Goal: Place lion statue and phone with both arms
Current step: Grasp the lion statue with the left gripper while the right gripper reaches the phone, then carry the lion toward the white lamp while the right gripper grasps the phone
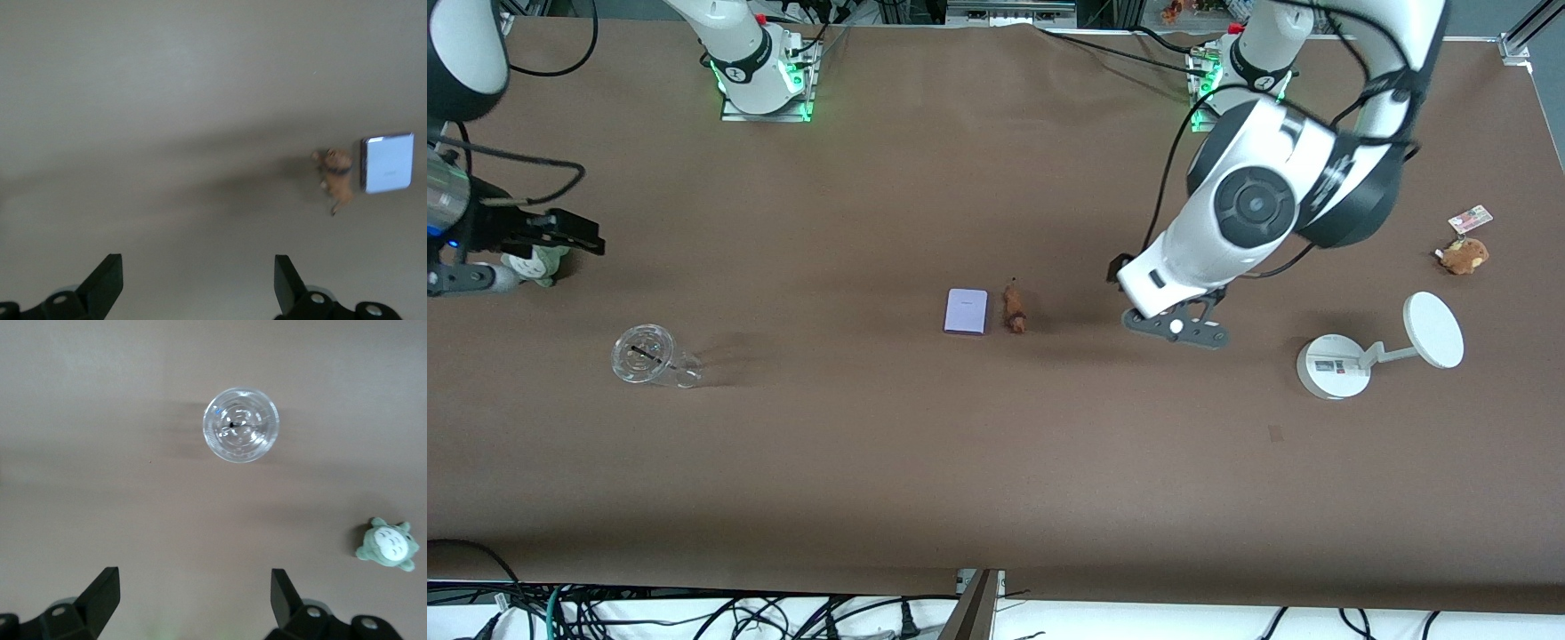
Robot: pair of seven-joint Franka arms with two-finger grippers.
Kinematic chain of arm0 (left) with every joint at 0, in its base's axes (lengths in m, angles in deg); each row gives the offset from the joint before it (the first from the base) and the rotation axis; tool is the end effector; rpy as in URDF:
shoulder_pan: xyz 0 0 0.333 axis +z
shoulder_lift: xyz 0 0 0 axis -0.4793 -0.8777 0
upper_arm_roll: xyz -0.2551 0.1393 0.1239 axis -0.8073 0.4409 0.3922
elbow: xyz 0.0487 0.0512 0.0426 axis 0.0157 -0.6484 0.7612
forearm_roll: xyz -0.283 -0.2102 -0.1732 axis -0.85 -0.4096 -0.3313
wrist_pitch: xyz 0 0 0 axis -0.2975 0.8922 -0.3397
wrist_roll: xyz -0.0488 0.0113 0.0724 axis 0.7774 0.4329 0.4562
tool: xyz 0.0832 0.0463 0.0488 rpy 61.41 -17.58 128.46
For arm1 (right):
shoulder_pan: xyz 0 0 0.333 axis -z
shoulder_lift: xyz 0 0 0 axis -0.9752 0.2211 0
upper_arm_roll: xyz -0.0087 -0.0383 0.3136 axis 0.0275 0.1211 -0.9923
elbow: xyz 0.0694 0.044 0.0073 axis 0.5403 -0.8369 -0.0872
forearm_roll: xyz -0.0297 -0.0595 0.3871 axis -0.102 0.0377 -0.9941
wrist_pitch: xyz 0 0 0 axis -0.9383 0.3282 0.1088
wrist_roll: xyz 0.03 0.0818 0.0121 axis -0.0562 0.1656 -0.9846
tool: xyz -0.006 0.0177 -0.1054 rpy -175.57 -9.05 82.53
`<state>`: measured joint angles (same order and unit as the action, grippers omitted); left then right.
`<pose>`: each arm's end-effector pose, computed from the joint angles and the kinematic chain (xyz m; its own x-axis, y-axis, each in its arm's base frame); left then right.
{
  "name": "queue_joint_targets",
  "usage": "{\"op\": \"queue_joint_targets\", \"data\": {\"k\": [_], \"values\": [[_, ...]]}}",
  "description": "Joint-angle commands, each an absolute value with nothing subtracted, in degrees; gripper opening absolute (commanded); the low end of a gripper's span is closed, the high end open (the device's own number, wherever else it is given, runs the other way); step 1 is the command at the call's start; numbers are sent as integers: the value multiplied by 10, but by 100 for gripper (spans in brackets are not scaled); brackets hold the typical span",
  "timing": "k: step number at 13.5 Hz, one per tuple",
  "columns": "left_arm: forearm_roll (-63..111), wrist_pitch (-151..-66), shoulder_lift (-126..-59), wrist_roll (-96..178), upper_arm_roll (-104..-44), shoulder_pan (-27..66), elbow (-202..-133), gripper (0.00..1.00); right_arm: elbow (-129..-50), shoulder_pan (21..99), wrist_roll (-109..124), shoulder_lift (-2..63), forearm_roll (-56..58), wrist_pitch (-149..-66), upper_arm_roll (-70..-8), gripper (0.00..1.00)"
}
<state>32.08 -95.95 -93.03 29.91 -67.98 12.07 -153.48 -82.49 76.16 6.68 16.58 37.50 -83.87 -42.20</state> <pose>0.6001 -0.3060 0.4036 0.9743 -0.1733 -0.1440 -0.1661 -0.9842 0.0611 0.5957 -0.0119 0.5210 0.9843 0.0794 -0.1575 0.0783 -0.9968 -0.0129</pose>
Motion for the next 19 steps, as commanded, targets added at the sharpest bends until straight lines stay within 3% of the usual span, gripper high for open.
{"op": "queue_joint_targets", "data": {"k": [1,7,12,14,15,16,19], "values": [[319,-1015,-971,217,-673,66,-1528,100,-799,720,70,213,367,-846,-423,100],[323,-1145,-1065,104,-669,-18,-1530,100,-798,630,206,276,366,-948,-423,100],[394,-1226,-1122,51,-669,-46,-1530,100,-799,605,225,315,366,-999,-423,100],[394,-1229,-1129,52,-669,-46,-1530,47,-799,606,225,316,366,-1008,-423,100],[394,-1229,-1132,52,-669,-46,-1530,32,-799,606,225,317,366,-1009,-423,100],[394,-1229,-1132,52,-669,-46,-1530,21,-799,606,225,317,366,-1010,-423,100],[394,-1199,-1122,60,-667,-38,-1529,7,-799,605,225,324,366,-1016,-423,100]]}}
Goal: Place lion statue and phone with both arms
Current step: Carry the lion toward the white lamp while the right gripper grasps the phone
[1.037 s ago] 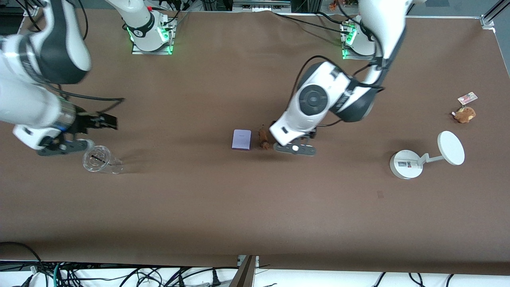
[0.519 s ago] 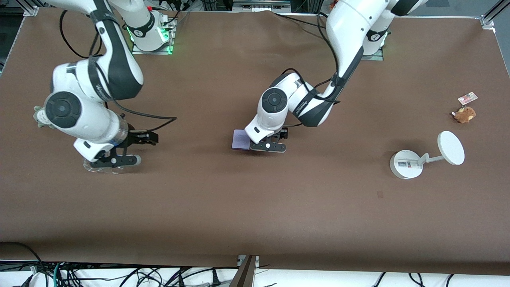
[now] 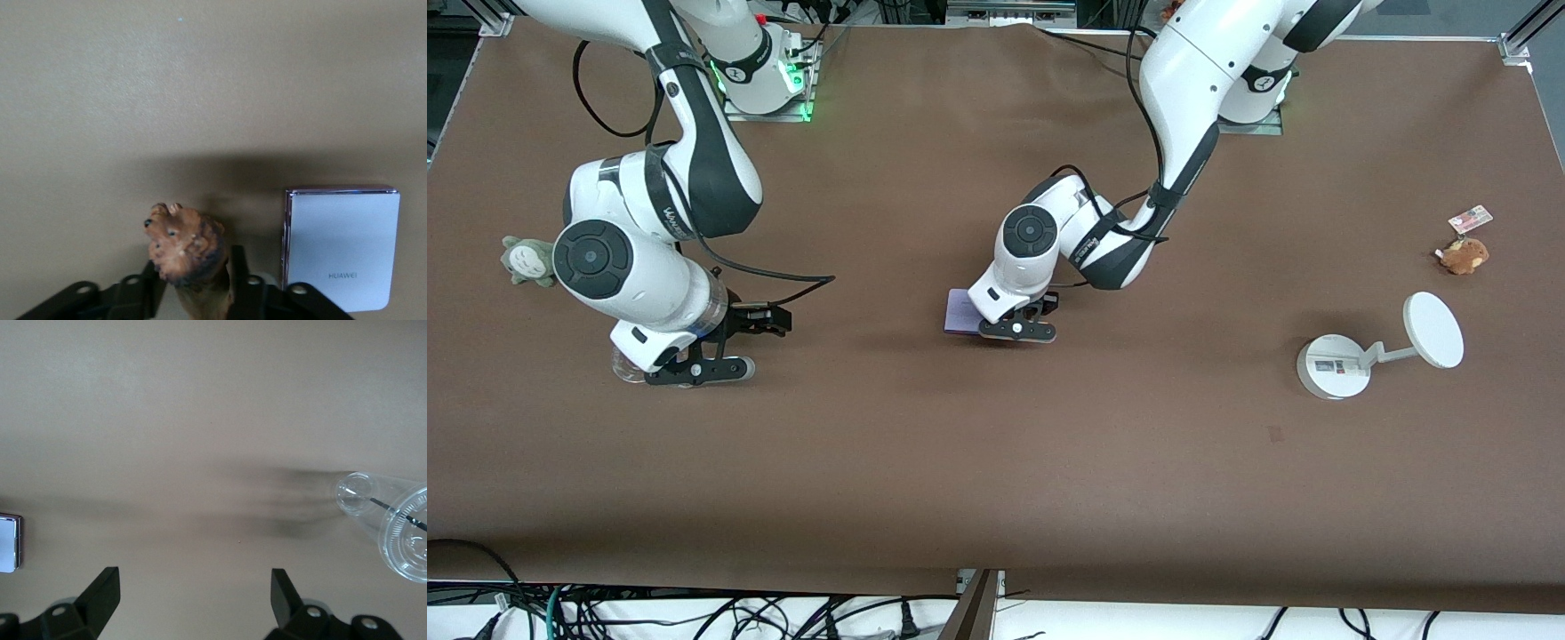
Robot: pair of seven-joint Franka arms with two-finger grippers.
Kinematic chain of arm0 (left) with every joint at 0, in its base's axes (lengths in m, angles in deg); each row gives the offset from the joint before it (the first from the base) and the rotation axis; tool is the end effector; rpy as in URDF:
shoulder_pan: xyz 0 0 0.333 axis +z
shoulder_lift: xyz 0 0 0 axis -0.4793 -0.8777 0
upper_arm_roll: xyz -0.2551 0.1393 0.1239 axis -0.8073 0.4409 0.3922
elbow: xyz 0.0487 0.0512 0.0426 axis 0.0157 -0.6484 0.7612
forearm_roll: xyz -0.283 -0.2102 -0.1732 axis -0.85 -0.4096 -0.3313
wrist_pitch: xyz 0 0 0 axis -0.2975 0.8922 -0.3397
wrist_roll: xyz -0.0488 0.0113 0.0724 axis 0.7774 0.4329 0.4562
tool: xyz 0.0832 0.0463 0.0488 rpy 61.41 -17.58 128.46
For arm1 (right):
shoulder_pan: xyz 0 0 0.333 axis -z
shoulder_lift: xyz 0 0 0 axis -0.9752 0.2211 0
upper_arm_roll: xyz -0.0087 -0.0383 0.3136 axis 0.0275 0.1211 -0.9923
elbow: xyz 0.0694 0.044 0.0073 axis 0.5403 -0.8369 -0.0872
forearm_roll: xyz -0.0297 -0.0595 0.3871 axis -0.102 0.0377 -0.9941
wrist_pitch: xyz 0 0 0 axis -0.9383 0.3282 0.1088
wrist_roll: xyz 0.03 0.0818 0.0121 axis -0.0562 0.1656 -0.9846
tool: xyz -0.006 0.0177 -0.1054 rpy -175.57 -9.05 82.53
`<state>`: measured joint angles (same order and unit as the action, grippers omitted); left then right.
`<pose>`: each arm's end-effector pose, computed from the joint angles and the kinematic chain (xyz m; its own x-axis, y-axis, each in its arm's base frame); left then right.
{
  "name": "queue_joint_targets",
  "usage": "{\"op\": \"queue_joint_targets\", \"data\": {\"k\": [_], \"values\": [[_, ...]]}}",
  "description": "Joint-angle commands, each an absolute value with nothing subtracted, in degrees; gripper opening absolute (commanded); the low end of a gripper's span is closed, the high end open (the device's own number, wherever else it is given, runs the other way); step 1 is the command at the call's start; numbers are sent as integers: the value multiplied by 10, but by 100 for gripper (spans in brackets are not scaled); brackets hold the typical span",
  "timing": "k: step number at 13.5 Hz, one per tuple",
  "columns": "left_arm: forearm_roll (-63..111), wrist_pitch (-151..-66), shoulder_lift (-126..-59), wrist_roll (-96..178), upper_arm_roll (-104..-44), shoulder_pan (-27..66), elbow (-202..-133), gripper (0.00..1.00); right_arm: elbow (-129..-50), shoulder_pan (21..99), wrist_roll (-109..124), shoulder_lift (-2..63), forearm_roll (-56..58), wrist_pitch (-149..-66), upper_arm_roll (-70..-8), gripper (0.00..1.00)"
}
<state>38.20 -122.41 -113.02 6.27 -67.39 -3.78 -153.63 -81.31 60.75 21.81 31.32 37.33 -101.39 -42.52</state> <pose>0.5315 -0.4766 0.1980 0.9977 -0.0481 -0.0480 -0.0455 -0.9975 0.0537 0.6448 0.1690 0.3902 0.9923 0.0889 -0.0866 0.0912 -0.9956 0.0232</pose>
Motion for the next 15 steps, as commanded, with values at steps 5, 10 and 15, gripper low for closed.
{"op": "queue_joint_targets", "data": {"k": [5,10,15], "values": [[405,-1007,-1052,239,-662,46,-1523,12,-800,596,228,338,362,-1036,-423,100],[407,-906,-1002,338,-661,153,-1537,11,-799,544,325,373,337,-1101,-423,100],[421,-974,-963,414,-661,234,-1631,10,-799,463,449,416,319,-1174,-423,100]]}}
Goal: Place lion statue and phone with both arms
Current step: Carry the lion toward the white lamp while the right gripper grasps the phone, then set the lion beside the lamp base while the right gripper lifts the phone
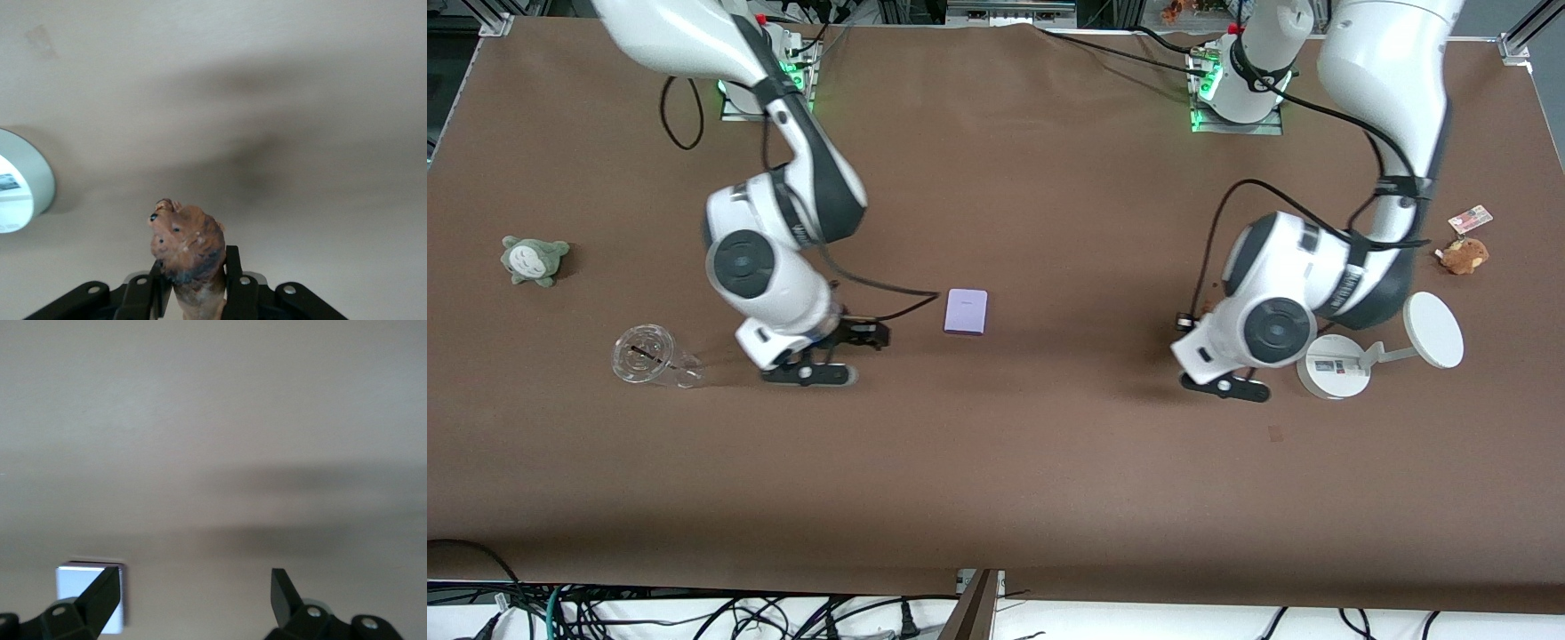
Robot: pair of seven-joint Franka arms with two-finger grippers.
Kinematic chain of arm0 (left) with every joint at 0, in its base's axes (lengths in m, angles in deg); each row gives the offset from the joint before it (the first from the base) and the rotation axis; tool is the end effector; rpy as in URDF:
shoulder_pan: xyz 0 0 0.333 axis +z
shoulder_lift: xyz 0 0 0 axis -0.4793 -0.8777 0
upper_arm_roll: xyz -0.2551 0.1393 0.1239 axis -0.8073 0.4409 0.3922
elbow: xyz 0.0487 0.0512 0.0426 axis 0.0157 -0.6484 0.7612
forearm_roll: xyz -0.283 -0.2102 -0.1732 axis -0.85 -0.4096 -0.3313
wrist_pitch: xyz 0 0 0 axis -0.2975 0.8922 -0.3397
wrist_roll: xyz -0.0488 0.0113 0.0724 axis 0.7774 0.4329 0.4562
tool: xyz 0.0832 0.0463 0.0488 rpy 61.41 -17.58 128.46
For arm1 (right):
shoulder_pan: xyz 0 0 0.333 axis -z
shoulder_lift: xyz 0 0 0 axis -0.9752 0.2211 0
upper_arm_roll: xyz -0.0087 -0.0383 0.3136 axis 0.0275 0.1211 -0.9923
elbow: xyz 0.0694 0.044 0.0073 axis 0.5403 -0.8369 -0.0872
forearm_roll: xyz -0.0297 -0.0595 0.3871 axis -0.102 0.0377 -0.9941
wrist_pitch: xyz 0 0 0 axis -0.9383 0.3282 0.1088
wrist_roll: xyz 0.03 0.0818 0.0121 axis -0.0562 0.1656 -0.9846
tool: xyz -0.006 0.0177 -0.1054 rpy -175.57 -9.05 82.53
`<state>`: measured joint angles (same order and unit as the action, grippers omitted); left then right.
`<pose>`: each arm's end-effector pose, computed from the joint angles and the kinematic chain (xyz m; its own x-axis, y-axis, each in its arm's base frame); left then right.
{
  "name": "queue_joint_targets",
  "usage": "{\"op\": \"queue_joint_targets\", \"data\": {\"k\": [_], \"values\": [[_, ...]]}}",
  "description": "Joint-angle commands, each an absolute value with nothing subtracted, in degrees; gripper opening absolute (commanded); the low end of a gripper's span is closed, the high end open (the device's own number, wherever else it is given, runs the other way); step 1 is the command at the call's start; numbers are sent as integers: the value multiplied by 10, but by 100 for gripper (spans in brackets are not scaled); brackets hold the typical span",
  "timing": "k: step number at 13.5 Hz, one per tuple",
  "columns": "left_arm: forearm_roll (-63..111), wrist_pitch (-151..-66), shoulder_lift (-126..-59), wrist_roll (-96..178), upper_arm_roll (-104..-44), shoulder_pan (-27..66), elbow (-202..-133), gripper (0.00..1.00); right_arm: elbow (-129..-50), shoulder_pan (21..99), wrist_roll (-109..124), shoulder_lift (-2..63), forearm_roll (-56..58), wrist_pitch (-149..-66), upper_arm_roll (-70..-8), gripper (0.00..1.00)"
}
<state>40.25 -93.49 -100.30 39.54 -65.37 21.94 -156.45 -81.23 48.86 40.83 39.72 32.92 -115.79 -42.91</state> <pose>0.6395 -0.1596 0.2917 0.9317 -0.1566 -0.3276 -0.1889 -0.9796 -0.0688 0.6203 0.3186 0.3118 0.9976 -0.0678 -0.0118 -0.0684 -0.9961 -0.0553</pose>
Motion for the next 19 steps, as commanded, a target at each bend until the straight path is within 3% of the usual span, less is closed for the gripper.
{"op": "queue_joint_targets", "data": {"k": [1,8,9,10,11,13,19], "values": [[439,-1007,-963,420,-664,264,-1646,11,-799,445,468,427,319,-1184,-423,100],[485,-1218,-976,453,-666,328,-1760,14,-799,369,525,484,296,-1238,-423,100],[485,-1225,-978,453,-666,329,-1764,19,-799,364,527,493,296,-1245,-424,100],[485,-1225,-978,453,-666,329,-1765,33,-799,363,527,498,297,-1251,-423,100],[485,-1224,-978,454,-666,329,-1765,67,-799,359,527,502,298,-1253,-423,100],[485,-1221,-978,454,-666,329,-1764,100,-799,357,523,508,301,-1256,-423,100],[484,-1144,-917,452,-678,321,-1744,100,-799,345,526,522,302,-1273,-423,100]]}}
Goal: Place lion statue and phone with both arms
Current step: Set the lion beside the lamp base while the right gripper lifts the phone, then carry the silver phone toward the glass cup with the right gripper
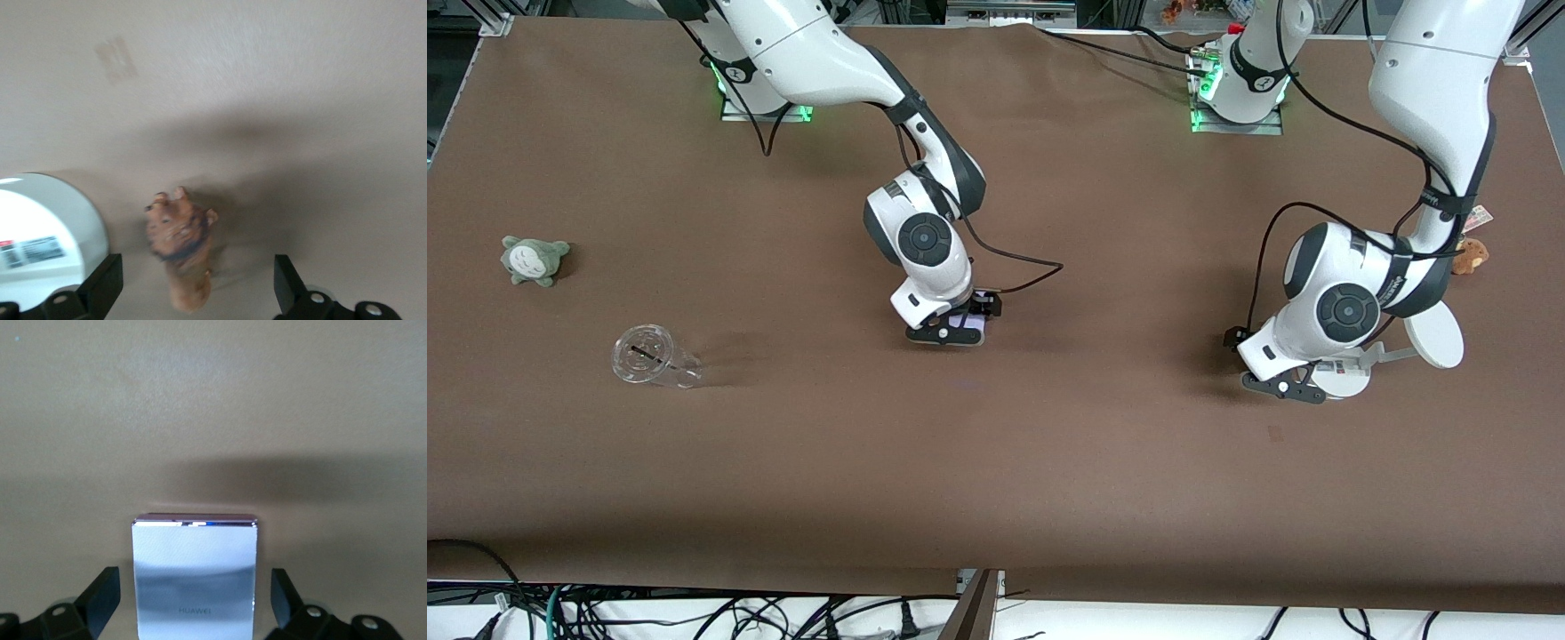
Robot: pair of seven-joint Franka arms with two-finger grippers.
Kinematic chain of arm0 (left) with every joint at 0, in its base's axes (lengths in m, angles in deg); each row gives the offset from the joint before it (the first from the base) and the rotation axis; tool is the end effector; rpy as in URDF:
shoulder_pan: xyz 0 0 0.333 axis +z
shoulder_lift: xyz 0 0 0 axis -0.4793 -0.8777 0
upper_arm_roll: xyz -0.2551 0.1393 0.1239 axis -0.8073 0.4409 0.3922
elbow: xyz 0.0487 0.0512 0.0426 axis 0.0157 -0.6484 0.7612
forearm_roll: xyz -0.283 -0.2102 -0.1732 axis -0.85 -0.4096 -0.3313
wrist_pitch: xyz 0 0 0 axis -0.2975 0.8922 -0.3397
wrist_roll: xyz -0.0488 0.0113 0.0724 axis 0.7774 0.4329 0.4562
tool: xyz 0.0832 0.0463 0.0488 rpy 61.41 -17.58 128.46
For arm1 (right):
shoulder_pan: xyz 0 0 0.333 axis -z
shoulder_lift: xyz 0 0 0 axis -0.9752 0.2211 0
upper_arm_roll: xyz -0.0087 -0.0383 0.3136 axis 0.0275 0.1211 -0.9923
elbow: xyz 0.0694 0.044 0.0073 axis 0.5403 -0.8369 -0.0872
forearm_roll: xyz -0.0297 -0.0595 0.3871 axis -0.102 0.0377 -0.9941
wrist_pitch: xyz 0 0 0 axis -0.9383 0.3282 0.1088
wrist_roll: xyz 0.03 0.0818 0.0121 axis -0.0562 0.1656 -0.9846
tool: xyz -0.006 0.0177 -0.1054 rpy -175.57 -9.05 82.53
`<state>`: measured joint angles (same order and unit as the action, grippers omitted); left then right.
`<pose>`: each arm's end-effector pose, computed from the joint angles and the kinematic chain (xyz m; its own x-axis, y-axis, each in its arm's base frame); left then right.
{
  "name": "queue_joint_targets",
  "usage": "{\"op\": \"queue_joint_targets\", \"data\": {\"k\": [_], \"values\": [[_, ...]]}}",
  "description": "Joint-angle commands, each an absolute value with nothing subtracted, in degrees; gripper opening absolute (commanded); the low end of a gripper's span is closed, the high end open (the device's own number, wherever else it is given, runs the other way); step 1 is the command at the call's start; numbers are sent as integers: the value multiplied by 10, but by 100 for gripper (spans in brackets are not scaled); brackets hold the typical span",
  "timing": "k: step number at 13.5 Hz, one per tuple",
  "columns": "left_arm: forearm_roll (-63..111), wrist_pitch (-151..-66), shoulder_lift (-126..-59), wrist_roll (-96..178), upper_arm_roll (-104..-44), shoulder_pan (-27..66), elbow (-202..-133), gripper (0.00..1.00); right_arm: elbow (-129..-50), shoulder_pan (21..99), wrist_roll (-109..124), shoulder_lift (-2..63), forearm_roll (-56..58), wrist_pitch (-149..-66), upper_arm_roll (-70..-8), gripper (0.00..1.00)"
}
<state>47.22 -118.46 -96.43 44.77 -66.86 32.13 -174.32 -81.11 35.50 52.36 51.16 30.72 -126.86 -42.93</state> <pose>0.6218 -0.0678 0.2347 0.9651 -0.2190 -0.1436 -0.2333 -0.9681 -0.0917 0.5343 0.4552 0.1900 0.9969 -0.0708 -0.0352 -0.0727 -0.9956 -0.0584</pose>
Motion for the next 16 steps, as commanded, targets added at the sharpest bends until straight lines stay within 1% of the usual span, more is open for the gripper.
{"op": "queue_joint_targets", "data": {"k": [1,5,7,9,11,12,13,14,15,16], "values": [[484,-1120,-903,452,-690,322,-1732,100,-799,344,526,523,302,-1273,-423,100],[483,-965,-854,453,-726,322,-1649,100,-799,344,526,527,301,-1285,-423,100],[475,-881,-842,453,-742,322,-1578,100,-799,344,526,530,302,-1285,-423,100],[474,-806,-833,453,-746,322,-1523,100,-799,344,526,534,304,-1286,-423,100],[450,-777,-819,453,-746,329,-1488,100,-799,343,526,535,305,-1286,-423,100],[431,-776,-813,453,-741,330,-1477,100,-799,343,525,535,306,-1286,-423,94],[419,-775,-812,452,-740,336,-1463,100,-799,343,525,535,306,-1286,-423,84],[417,-775,-812,451,-742,339,-1454,100,-799,343,523,535,307,-1285,-423,68],[417,-775,-812,449,-743,339,-1446,100,-799,344,523,535,306,-1285,-423,48],[423,-775,-815,448,-744,337,-1444,100,-798,344,520,534,307,-1285,-423,46]]}}
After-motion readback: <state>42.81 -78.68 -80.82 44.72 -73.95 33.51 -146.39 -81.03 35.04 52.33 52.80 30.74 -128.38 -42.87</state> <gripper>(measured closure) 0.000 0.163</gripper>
